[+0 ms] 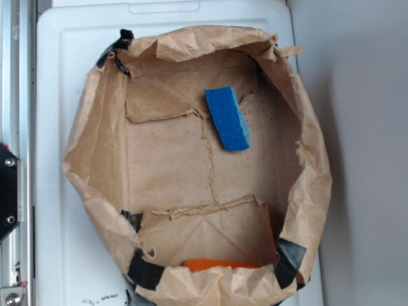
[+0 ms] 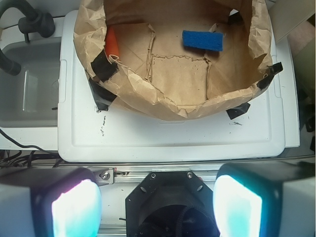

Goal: Grab the blue sponge.

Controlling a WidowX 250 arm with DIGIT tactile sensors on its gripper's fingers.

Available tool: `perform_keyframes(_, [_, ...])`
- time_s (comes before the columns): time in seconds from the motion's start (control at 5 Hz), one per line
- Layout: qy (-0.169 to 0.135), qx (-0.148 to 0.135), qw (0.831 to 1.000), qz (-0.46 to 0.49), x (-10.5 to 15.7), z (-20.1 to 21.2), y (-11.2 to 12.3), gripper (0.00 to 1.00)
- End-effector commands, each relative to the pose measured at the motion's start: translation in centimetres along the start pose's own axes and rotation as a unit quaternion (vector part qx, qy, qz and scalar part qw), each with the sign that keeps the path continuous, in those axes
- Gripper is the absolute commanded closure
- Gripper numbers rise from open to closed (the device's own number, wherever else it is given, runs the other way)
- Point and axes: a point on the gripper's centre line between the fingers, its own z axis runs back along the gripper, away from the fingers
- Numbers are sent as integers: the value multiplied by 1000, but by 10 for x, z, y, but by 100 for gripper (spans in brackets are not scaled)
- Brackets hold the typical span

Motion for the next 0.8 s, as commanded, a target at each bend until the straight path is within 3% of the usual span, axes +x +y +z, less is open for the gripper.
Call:
perform_keyframes(0.0, [0,0,1000,0,0,0,0,0])
perform_keyframes(0.2, [3,7,999,39,43,-17,0,0])
perform_keyframes(0.6, [-32,20,985,166,114,-40,33,0])
